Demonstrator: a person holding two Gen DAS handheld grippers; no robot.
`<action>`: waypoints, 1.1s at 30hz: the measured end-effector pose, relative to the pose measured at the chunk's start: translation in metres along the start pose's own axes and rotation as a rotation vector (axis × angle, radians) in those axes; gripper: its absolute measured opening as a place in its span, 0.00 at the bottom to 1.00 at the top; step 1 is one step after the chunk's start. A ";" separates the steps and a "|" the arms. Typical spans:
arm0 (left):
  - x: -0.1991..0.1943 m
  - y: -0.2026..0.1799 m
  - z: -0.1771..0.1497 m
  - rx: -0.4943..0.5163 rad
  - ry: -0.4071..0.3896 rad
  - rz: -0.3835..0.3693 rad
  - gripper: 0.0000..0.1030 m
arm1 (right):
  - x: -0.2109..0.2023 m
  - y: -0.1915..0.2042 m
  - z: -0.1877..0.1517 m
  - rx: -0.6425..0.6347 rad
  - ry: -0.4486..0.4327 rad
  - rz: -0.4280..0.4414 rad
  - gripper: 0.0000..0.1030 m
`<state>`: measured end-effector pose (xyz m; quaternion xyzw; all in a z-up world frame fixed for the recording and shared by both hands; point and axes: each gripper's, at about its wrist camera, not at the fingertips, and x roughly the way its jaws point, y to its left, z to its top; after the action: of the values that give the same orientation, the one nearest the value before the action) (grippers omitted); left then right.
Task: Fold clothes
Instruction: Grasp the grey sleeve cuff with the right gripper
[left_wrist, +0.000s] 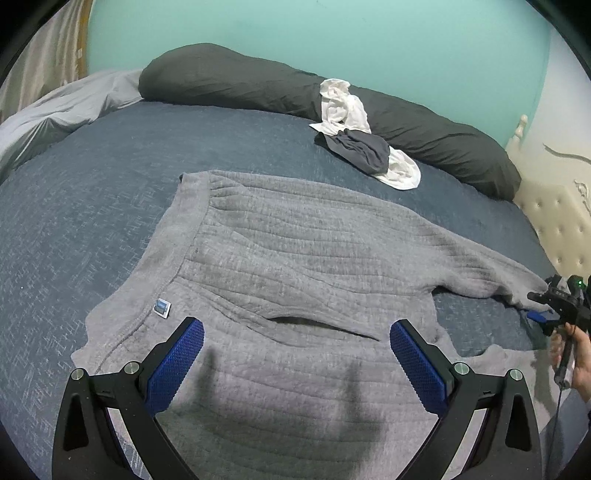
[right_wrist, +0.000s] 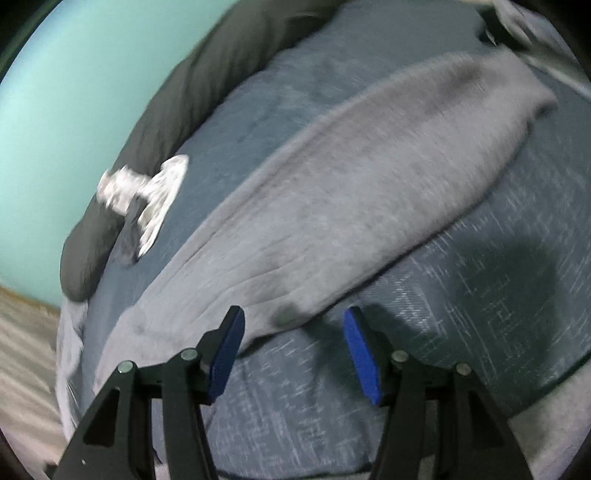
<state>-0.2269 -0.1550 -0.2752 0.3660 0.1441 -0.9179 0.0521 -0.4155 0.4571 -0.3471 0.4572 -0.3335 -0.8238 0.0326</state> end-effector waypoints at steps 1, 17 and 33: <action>0.000 0.000 0.000 0.002 0.000 0.002 1.00 | 0.002 -0.003 0.001 0.020 -0.006 0.009 0.55; 0.005 -0.009 -0.002 0.036 0.015 0.020 1.00 | -0.009 -0.031 0.036 0.042 -0.177 0.047 0.03; 0.011 -0.023 -0.005 0.080 0.025 0.028 1.00 | -0.024 -0.061 0.055 -0.001 -0.098 -0.004 0.46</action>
<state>-0.2362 -0.1319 -0.2807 0.3812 0.1029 -0.9175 0.0483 -0.4288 0.5421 -0.3449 0.4168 -0.3332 -0.8456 0.0147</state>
